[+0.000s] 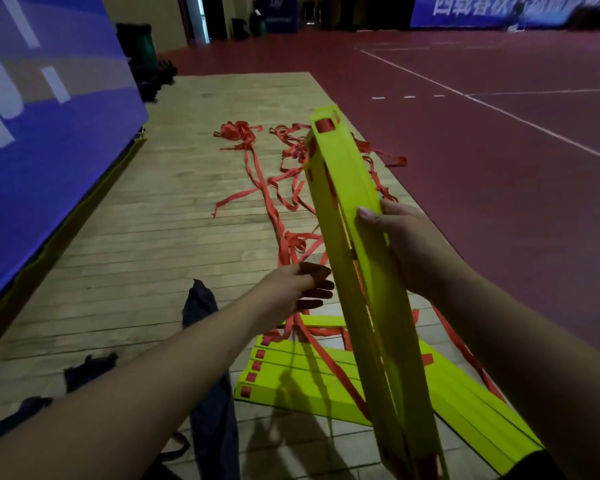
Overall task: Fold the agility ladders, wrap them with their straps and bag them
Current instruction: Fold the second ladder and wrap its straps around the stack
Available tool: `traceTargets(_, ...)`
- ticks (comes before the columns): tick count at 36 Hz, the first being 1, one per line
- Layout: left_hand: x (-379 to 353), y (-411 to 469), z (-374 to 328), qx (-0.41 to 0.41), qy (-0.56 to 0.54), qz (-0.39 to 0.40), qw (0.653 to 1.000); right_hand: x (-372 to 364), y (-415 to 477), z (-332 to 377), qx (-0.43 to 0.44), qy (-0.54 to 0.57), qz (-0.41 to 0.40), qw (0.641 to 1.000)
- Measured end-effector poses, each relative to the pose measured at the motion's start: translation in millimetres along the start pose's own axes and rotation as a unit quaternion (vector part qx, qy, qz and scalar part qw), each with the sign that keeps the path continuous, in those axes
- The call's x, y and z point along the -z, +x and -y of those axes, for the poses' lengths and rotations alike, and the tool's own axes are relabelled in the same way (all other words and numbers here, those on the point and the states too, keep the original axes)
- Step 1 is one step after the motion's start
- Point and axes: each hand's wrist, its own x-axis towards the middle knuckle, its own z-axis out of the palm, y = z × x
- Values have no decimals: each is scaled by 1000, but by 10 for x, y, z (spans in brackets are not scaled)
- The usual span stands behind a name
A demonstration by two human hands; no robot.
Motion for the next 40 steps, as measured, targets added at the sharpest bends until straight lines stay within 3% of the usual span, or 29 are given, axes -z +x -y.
traceTargets(11, -218, -5, 22, 40, -127, 33, 991, -44, -53, 100, 40, 35, 3, 999)
traceTargets(20, -164, 13, 94, 8, -41, -48, 998, -4, -82, 125, 23, 44, -51, 997)
traceTargets(26, -168, -35, 21, -24, -77, -39, 996, 86, -96, 140, 15, 0, -85, 996)
traceTargets(29, -109, -45, -32, -32, -66, -80, 994, 146, -75, 93, 12, -35, -109, 993)
traceTargets(35, 88, -71, -313, -91, -170, -139, 971, 264, 4, -116, -48, -198, -143, 969)
traceTargets(38, 103, -154, -441, -97, -121, -86, 984, 277, 36, -304, -81, -207, -129, 967)
traceTargets(40, 86, -175, -474, -116, -61, -95, 987, 247, 65, -380, -100, -199, -122, 967)
